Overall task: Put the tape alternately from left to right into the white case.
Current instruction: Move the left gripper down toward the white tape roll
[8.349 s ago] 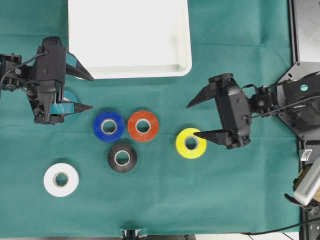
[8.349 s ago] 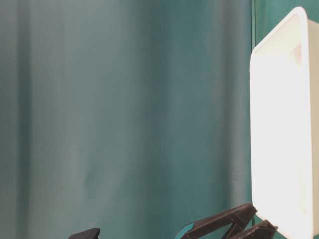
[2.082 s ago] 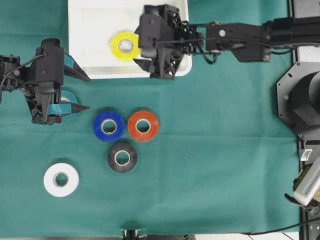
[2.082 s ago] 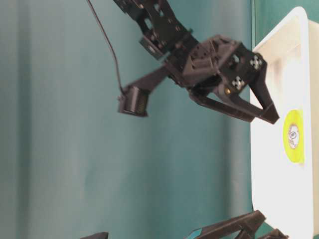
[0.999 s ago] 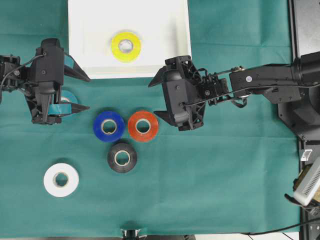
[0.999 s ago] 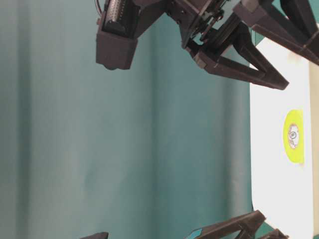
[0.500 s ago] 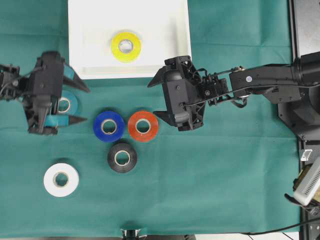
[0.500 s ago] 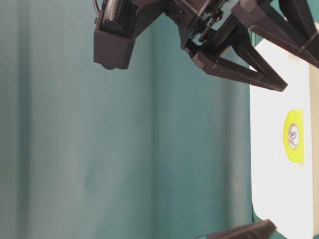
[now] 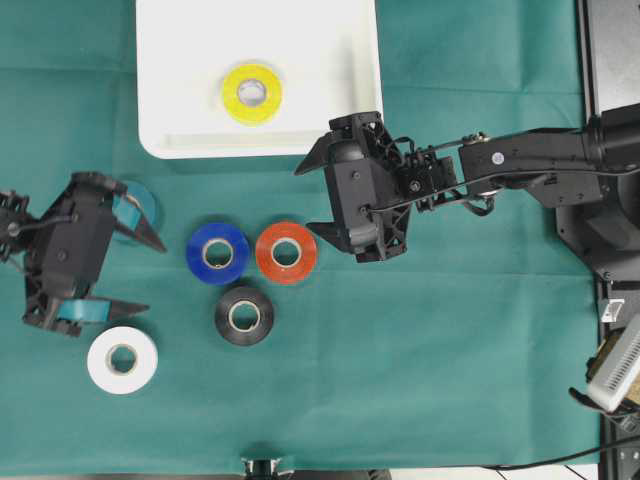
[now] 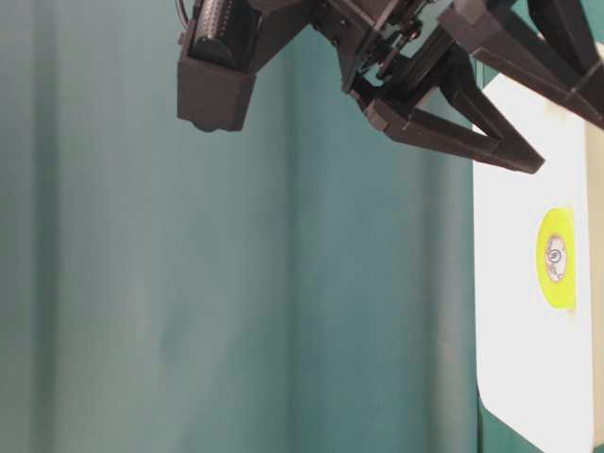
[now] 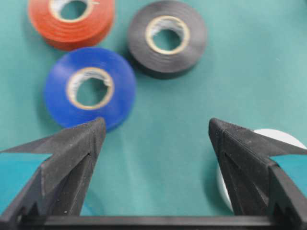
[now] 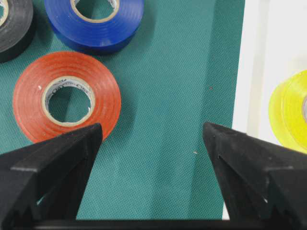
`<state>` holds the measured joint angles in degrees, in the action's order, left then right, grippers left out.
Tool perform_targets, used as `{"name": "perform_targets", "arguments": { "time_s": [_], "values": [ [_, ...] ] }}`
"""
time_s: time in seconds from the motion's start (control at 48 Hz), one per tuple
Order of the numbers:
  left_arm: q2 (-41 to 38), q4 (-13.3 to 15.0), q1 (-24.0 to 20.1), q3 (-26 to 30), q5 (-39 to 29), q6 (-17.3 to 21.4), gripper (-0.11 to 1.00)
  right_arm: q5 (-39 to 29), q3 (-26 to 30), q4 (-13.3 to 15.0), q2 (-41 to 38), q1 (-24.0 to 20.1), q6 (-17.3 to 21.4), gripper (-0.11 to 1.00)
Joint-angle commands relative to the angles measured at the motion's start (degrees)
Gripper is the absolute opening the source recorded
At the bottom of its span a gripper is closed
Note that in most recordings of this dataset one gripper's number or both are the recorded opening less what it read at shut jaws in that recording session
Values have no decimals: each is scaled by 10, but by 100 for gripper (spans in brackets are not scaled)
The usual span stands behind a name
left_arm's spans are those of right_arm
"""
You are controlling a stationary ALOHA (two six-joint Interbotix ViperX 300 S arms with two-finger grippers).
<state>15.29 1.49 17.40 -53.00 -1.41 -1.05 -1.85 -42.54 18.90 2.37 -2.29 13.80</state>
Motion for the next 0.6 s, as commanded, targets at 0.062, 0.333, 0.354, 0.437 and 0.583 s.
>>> {"name": "perform_targets", "arguments": {
  "time_s": [0.062,0.333,0.354,0.437,0.583],
  "values": [
    [4,0,28,10,1,1,91,4,5,0,14,-2,0,82],
    [4,1,68,8,0,3,91,4,4,0,14,-2,0,82],
    [4,0,69,7,1,4,91,4,4,0,14,-2,0,82],
    [4,0,73,4,0,4,91,4,4,0,14,-2,0,82],
    [1,0,73,0,1,4,91,4,4,0,14,-2,0,82]
  ]
}}
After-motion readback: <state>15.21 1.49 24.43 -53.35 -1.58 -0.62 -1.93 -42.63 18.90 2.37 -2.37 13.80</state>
